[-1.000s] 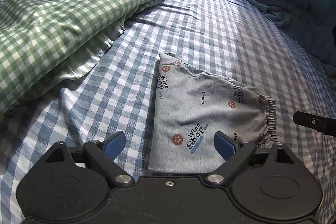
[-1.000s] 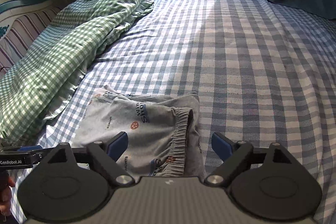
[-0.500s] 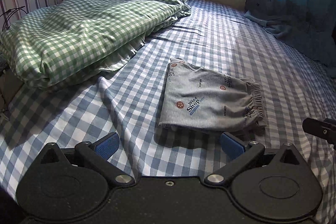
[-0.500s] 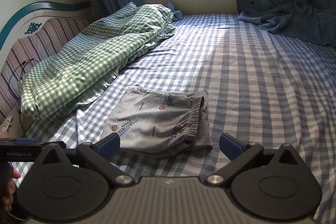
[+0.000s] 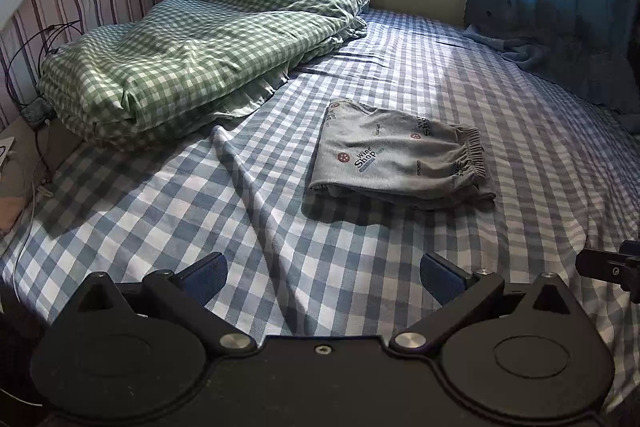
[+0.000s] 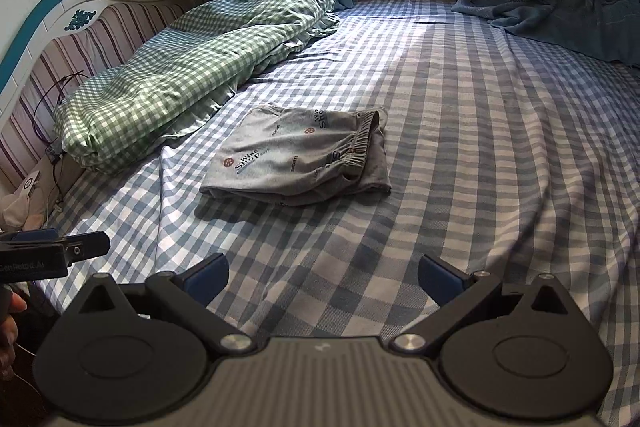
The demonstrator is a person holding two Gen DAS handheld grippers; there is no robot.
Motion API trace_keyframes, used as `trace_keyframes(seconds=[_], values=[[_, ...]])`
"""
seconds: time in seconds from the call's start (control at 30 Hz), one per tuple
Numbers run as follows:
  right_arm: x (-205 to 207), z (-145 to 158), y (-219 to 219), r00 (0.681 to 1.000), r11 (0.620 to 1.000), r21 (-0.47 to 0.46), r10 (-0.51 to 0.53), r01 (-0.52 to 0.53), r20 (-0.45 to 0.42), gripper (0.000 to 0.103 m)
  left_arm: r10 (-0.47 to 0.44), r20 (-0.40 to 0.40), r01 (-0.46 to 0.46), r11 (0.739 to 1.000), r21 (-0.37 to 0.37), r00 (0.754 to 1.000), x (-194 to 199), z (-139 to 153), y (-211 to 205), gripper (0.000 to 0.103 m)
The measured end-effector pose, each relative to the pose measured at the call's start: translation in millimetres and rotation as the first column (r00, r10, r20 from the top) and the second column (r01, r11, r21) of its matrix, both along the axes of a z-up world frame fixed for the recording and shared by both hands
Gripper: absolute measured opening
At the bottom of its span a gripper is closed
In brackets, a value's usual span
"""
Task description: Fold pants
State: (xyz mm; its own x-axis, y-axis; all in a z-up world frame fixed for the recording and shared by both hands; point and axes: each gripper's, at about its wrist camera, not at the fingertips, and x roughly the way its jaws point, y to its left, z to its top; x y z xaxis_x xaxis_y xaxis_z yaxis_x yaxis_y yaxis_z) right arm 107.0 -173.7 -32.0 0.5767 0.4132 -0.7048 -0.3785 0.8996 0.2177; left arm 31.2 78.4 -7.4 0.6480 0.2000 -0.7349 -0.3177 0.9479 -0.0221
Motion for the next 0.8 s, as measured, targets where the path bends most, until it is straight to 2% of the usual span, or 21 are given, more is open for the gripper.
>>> trace_keyframes(seconds=[0.27,0.8], values=[[-11,-2,-7,1.0,1.0,0.0,0.008,-0.008,-0.018,0.103,0.001,-0.014,-0.001,1.0,0.005,1.0,-15,-2,-10,0.102],[-16,-1,-12,1.0,1.0,0.019,0.012,-0.011,-0.029,0.103,-0.004,-0.022,0.005,1.0,0.01,1.0,-20,-1,-17,0.102]])
